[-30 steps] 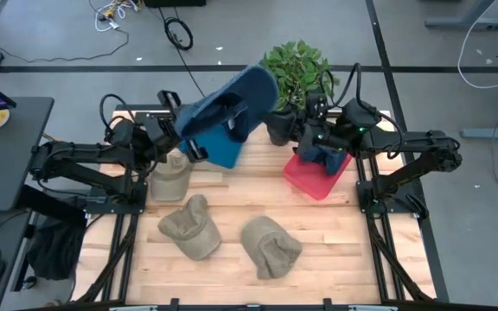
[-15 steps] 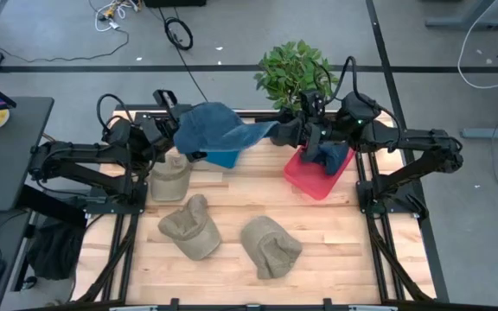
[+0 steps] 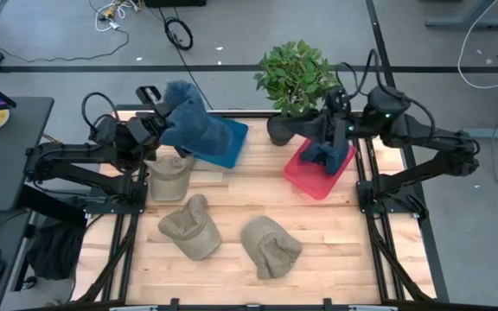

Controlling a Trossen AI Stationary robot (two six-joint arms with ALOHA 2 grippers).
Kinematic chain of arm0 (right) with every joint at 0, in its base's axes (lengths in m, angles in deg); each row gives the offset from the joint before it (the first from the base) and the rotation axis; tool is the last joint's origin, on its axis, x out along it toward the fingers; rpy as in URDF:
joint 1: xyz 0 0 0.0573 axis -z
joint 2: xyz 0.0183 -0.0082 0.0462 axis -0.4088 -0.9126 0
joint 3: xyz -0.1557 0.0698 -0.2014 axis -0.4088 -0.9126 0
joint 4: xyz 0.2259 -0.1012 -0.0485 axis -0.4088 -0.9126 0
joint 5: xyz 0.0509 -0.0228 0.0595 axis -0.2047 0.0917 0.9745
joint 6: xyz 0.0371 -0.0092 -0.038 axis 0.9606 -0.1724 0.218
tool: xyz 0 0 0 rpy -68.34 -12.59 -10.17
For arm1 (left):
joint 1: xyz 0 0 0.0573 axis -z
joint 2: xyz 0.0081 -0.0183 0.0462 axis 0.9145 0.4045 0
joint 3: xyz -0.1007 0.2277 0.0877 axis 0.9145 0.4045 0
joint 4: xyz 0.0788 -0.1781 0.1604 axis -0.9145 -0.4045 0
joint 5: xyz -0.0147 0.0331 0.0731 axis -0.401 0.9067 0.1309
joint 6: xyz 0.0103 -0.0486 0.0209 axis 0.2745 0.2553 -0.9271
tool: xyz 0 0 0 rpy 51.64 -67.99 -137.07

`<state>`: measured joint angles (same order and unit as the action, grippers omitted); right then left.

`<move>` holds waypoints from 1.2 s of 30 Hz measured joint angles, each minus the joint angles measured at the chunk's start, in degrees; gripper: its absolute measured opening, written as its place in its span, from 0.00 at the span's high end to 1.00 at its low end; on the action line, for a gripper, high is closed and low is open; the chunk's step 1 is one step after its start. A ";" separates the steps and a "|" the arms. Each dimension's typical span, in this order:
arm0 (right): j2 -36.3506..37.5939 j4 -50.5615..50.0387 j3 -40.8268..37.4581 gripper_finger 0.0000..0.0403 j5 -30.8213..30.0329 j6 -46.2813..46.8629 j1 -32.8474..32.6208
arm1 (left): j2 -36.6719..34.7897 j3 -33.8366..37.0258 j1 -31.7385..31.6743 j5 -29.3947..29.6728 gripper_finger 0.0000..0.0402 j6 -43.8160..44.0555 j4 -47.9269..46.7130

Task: Pick & Place hat
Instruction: Put the blue cap into the red bin

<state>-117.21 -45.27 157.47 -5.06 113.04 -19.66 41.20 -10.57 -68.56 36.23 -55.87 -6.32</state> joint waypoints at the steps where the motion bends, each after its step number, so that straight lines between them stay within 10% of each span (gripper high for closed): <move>1: 0.08 0.02 0.02 0.34 -0.07 1.76 0.00 | -0.05 -0.02 0.00 0.02 0.99 -0.93 0.15; 13: -4.41 0.02 -3.54 0.38 -3.14 10.02 -0.94 | -0.35 0.00 0.01 0.00 0.99 -2.41 -0.04; 24: -8.77 35.95 -20.72 0.41 -7.58 40.08 -0.96 | -0.33 0.00 0.00 -0.28 0.99 -4.78 -0.08; 36: -18.13 59.72 -24.04 0.41 -12.81 48.43 -0.96 | -0.33 0.00 0.02 -0.66 0.99 -4.68 -0.16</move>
<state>-135.34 14.45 133.42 -17.86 161.47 -20.62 40.87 -10.57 -68.53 35.58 -60.55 -6.48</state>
